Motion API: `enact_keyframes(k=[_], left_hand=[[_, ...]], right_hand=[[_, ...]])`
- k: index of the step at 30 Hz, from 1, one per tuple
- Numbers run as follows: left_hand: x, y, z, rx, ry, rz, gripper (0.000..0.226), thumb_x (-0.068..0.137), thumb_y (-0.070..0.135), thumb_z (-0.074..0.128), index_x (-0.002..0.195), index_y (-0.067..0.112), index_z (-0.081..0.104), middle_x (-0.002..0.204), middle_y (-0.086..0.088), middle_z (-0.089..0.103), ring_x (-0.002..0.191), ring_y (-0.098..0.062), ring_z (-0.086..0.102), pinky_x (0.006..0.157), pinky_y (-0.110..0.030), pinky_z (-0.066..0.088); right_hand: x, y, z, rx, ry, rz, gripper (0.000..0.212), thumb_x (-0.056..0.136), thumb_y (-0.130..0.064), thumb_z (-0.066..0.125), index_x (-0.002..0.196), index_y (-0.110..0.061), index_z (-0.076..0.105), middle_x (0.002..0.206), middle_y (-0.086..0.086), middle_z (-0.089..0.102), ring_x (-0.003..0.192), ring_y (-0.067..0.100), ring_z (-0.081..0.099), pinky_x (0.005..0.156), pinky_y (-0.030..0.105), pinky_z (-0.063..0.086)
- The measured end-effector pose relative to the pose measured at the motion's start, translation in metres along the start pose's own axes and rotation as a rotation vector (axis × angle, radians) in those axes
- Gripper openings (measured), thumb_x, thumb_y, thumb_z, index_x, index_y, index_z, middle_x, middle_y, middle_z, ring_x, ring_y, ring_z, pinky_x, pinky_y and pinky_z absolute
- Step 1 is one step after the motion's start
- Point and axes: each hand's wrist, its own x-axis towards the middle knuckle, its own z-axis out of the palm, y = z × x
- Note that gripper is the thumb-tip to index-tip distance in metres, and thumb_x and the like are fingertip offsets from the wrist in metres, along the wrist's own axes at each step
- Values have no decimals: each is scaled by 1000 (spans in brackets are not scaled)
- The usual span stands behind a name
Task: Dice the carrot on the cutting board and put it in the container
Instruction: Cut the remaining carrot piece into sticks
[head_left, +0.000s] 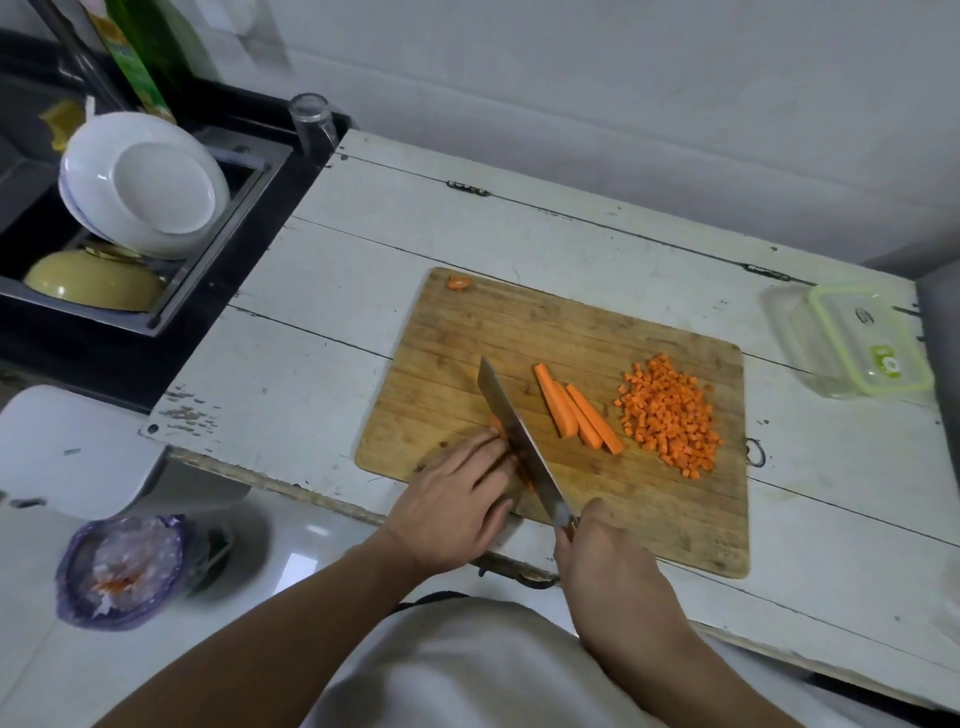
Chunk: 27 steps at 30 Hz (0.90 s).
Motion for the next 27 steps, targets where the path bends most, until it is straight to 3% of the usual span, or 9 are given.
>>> enact_keyframes(k=[5,8,11,17,27], left_hand=[[1,2,-1,-6,-11,-18,48,100,38,50,138,11,60,148,-8,53,147,-24,37,119,-42,36],[-2,4,-2,-27,-12,-24,48,100,39,49,137,9,60,147,-9,53,146,-24,38,120,-43,35],[-5,3,-6,-103,-16,-83,47,100,38,50,137,9,57,146,-9,50,141,-25,42,114,-45,43],[-6,7,-7,-137,-2,-126,46,101,37,48,137,9,55,143,-5,50,138,-19,42,115,-37,41],[-2,11,-2,-56,45,-95,52,102,38,48,139,2,56,141,-10,56,135,-24,46,118,-36,37]], right_hand=[[29,-11,3,15,69,-70,26,106,-42,41,104,-16,41,90,7,67,85,31,68,60,36,44],[32,0,1,109,99,-112,26,104,-44,44,102,-18,45,77,2,65,68,25,65,57,42,51],[17,14,-2,159,146,-134,25,104,-42,45,97,-19,46,66,-2,58,54,16,55,50,37,42],[-8,16,0,106,128,-171,27,105,-45,41,93,-20,41,71,-1,56,61,21,54,47,31,30],[-8,12,6,100,92,-76,27,105,-44,40,97,-18,42,74,1,57,66,24,54,49,35,32]])
